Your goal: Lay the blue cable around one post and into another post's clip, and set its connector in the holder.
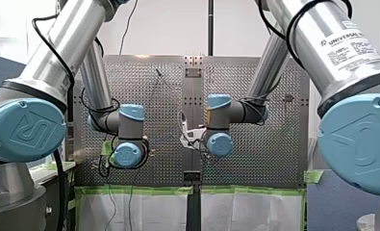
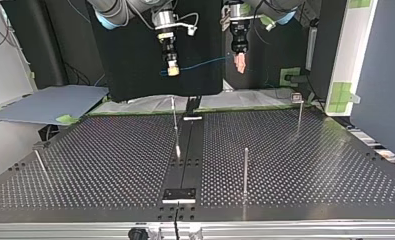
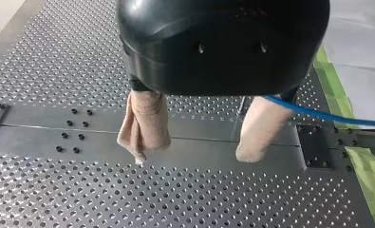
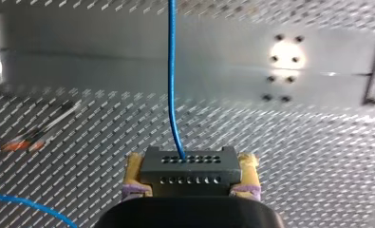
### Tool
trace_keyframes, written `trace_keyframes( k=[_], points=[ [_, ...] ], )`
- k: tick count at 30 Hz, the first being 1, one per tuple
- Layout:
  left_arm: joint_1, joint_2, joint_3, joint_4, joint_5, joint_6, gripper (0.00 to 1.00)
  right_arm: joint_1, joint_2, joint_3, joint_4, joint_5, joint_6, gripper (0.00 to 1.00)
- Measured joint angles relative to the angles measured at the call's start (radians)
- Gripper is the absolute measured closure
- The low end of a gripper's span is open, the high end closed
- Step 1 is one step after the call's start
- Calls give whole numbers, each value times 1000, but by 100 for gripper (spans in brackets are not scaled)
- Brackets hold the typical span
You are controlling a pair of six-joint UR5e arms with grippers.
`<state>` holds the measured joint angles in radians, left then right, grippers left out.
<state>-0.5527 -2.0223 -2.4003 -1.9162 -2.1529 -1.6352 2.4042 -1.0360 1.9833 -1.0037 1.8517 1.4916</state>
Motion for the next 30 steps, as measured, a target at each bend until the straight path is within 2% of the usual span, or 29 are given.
trace_keyframes(
  k=[5,11,14,22,26,30],
  points=[
    [0,0,0,0,0,0,0,48,-40,-25,48,5,2,100],
    [0,0,0,0,0,0,0,101,-50,-29,109,6,3,100],
    [0,0,0,0,0,0,0,109,-51,-29,124,6,3,100],
    [1,13,-13,-12,6,-13,0,114,-51,-32,133,8,5,100],
    [3,44,-43,-44,7,-44,0,123,-70,-58,159,34,22,100],
    [6,78,-50,-78,9,-78,0,124,-103,-92,193,56,28,100]
  ],
)
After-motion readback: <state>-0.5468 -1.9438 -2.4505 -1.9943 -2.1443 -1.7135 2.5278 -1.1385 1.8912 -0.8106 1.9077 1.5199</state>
